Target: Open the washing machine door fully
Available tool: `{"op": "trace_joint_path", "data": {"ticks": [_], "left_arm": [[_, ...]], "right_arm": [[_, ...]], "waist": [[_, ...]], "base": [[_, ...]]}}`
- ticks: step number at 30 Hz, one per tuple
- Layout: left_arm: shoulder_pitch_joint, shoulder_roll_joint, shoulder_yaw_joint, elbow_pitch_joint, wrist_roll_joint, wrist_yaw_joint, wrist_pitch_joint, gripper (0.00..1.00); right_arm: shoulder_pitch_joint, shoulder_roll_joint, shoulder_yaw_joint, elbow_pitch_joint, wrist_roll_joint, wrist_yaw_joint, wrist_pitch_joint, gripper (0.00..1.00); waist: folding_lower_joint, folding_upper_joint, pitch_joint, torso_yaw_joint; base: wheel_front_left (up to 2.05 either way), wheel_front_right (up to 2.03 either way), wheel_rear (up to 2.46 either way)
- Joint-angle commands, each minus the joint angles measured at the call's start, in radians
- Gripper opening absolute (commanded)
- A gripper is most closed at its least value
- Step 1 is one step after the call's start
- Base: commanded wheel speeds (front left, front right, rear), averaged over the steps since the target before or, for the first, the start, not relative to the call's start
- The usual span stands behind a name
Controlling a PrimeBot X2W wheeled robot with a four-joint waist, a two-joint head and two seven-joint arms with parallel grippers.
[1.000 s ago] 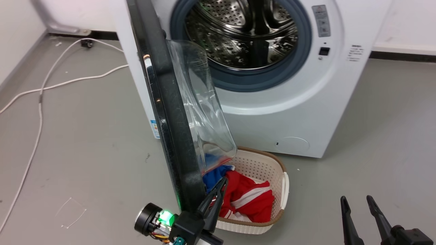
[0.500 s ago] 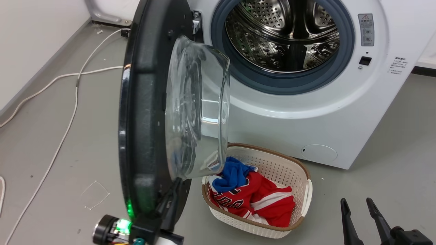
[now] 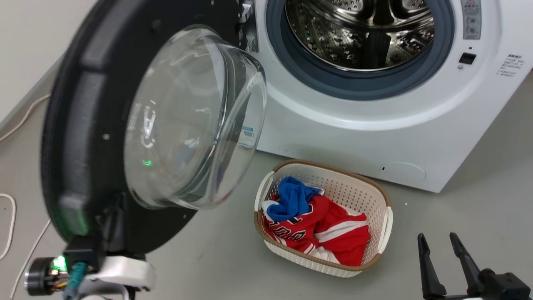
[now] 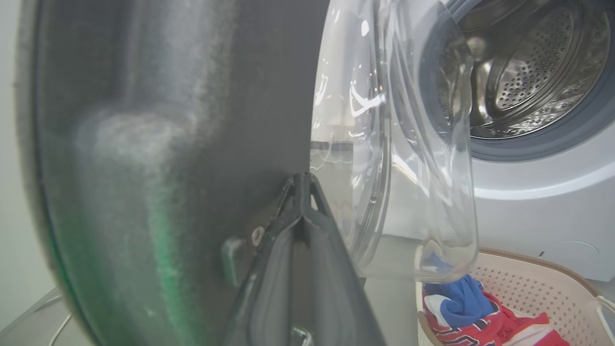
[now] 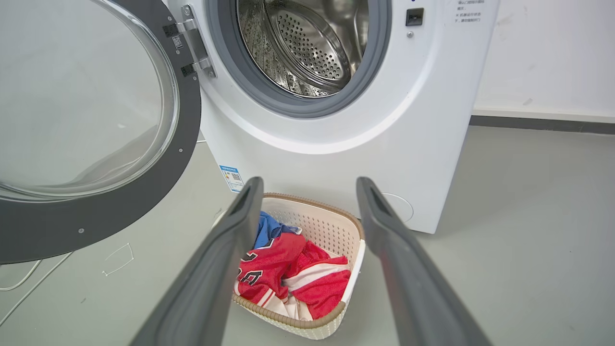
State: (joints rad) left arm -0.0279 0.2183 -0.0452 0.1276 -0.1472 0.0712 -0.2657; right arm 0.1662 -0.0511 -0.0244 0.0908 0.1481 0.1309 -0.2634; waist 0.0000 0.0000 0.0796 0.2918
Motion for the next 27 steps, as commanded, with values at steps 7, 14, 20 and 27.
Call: {"op": "trace_joint_path", "data": {"ticks": [7, 14, 20, 27], "left_arm": [[-0.104, -0.004, 0.174, 0.046, -0.029, 0.004, 0.002, 0.00], [-0.170, -0.011, 0.319, 0.092, -0.029, -0.013, 0.002, 0.00], [-0.252, 0.015, 0.407, 0.161, -0.026, -0.050, 0.002, 0.00], [-0.351, 0.060, 0.489, 0.266, -0.015, -0.086, 0.002, 0.00]], "right_arm": [[-0.054, 0.002, -0.013, -0.013, -0.035, 0.000, -0.002, 1.00], [-0.091, 0.002, -0.019, -0.019, -0.061, 0.000, -0.002, 1.00], [-0.120, 0.002, -0.029, -0.025, -0.088, 0.000, -0.002, 1.00], [-0.149, 0.002, -0.028, -0.030, -0.104, 0.000, -0.002, 1.00]], "waist": [[0.0000, 0.0000, 0.093, 0.001], [0.0000, 0.0000, 0.160, -0.008], [0.0000, 0.0000, 0.206, -0.014], [0.0000, 0.0000, 0.240, -0.034]], "base": [[0.00, 0.00, 0.00], [0.00, 0.00, 0.00], [0.00, 0.00, 0.00], [0.00, 0.00, 0.00]]}}
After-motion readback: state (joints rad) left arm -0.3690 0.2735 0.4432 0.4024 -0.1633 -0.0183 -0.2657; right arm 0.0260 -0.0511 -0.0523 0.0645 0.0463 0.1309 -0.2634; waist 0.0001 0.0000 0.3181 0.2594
